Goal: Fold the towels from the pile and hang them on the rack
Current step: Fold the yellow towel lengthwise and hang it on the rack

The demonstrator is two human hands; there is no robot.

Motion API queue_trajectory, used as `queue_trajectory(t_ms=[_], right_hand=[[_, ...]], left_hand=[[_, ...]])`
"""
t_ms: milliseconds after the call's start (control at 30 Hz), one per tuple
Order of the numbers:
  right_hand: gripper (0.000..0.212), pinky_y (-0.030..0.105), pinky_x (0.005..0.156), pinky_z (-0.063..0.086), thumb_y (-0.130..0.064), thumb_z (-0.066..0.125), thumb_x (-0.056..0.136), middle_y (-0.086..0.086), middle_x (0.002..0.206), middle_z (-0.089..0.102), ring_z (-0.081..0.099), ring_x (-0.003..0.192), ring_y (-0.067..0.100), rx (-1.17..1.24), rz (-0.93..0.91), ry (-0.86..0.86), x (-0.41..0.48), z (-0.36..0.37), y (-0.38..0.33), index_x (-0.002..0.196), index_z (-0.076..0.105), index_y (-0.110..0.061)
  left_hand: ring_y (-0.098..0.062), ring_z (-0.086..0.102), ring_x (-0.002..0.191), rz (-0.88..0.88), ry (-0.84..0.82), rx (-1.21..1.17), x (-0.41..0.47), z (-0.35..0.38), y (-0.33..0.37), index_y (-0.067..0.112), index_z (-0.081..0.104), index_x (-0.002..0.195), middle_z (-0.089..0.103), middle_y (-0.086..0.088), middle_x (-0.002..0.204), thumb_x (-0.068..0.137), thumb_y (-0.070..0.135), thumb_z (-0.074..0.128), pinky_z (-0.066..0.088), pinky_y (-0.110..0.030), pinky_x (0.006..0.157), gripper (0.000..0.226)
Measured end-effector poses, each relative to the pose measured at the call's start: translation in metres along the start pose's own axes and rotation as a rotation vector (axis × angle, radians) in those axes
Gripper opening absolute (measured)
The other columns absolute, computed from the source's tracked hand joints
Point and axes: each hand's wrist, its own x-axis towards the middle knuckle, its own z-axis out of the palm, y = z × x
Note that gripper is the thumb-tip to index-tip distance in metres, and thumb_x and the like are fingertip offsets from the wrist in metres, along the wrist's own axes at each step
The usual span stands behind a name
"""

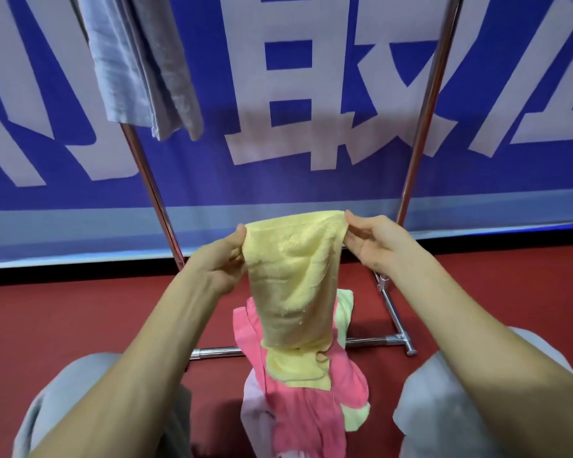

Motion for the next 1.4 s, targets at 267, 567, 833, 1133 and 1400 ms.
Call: queue_trajectory(t_ms=[267, 567, 833, 1133, 1400], right_hand=[[0.011, 0.029, 0.063, 0.06, -0.001, 0.06, 0.089, 0.012, 0.08, 0.07, 0.07, 0.069, 0.02, -0.394, -0.108, -0.015, -0.012, 0.01, 0.028, 0.098, 0.064, 0.003], [0.002, 0.024, 0.06, 0.058, -0.004, 0.066, 0.087, 0.005, 0.065, 0.066, 0.061, 0.056, 0.012, -0.673, -0.281, -0.013, -0.019, 0.029, 0.049, 0.086, 0.067, -0.003], [0.009, 0.026, 0.063, 0.059, -0.004, 0.069, 0.084, 0.015, 0.076, 0.071, 0.067, 0.063, 0.019, -0.686, -0.288, 0.009, -0.022, 0.026, 0.051, 0.091, 0.069, 0.002], [0.017, 0.028, 0.069, 0.06, -0.018, 0.076, 0.079, 0.013, 0.079, 0.075, 0.072, 0.073, 0.018, -0.728, -0.336, 0.001, -0.024, 0.019, 0.043, 0.087, 0.075, -0.002], [0.016, 0.025, 0.062, 0.06, 0.001, 0.066, 0.086, 0.014, 0.077, 0.07, 0.069, 0.06, 0.013, -0.727, -0.315, -0.032, -0.026, 0.018, 0.027, 0.1, 0.068, 0.008]], left_hand=[[-0.008, 0.039, 0.041, 0.111, 0.008, 0.064, -0.014, 0.012, -0.025, 0.01, 0.061, 0.074, 0.048, 0.003, 0.046, 0.088, 0.017, 0.064, 0.044, -0.019, 0.045, 0.016], [-0.019, 0.064, 0.069, 0.291, 0.045, 0.098, -0.024, 0.029, -0.04, 0.002, 0.069, 0.091, 0.07, -0.012, 0.079, 0.082, 0.008, 0.071, 0.053, -0.023, 0.057, 0.011], [-0.02, 0.066, 0.071, 0.392, 0.029, 0.25, -0.028, 0.034, -0.051, 0.004, 0.069, 0.095, 0.071, -0.014, 0.087, 0.085, 0.004, 0.067, 0.054, -0.026, 0.065, 0.01], [-0.002, 0.062, 0.097, 0.472, -0.07, 0.52, -0.04, 0.036, -0.048, 0.017, 0.052, 0.126, 0.076, 0.003, 0.089, 0.093, 0.009, 0.04, 0.042, -0.018, 0.083, 0.036], [-0.017, 0.065, 0.101, 0.425, -0.167, 0.555, -0.045, 0.031, -0.034, 0.015, 0.057, 0.12, 0.075, -0.001, 0.097, 0.091, 0.008, 0.048, 0.04, -0.023, 0.081, 0.031]])
